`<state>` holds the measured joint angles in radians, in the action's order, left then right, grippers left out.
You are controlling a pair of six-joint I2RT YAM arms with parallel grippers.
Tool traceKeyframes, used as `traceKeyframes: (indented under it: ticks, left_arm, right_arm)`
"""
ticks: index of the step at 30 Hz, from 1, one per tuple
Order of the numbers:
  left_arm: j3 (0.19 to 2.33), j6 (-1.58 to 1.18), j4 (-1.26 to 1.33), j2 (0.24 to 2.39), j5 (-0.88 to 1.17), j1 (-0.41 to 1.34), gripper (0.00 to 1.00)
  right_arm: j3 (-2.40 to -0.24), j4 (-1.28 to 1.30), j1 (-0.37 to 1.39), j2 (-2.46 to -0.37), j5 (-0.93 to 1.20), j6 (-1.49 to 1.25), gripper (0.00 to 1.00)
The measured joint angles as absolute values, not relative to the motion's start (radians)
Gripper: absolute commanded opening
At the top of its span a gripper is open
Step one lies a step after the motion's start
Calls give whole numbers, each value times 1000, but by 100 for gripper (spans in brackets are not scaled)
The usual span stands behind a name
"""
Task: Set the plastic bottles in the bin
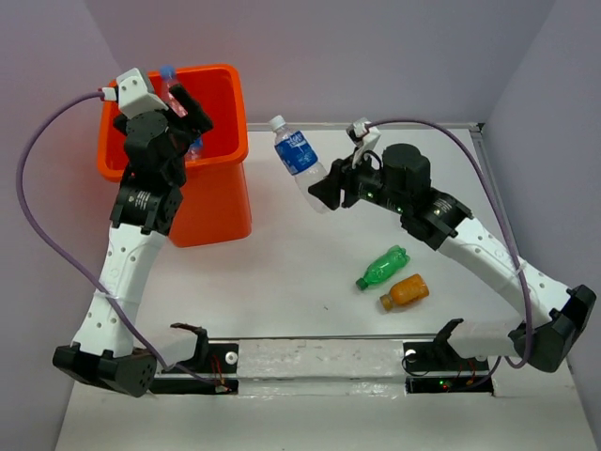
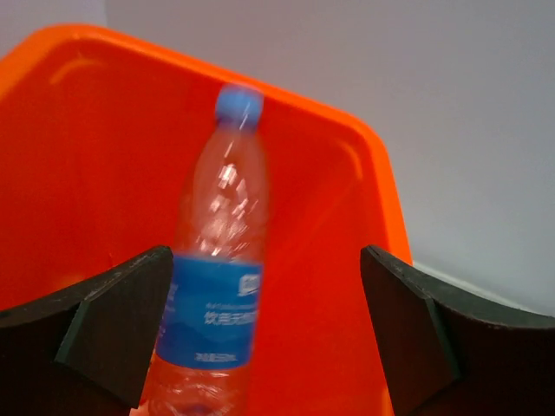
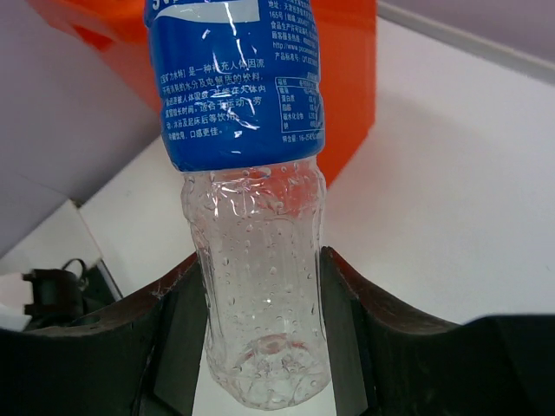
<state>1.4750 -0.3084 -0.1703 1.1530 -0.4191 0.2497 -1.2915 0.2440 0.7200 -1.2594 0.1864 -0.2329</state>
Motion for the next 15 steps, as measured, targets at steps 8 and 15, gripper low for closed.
traceKeyframes:
  ticks: [8,15]
  left_arm:
    - [1378,-330,-228,973,-278,249,99]
    - [1266,-351,-250,678,-159,249,99]
  right_arm:
    - [-1704,255,874,-1463,159,-186,31]
    - [-2138,245,898,-1792,138,-177,31]
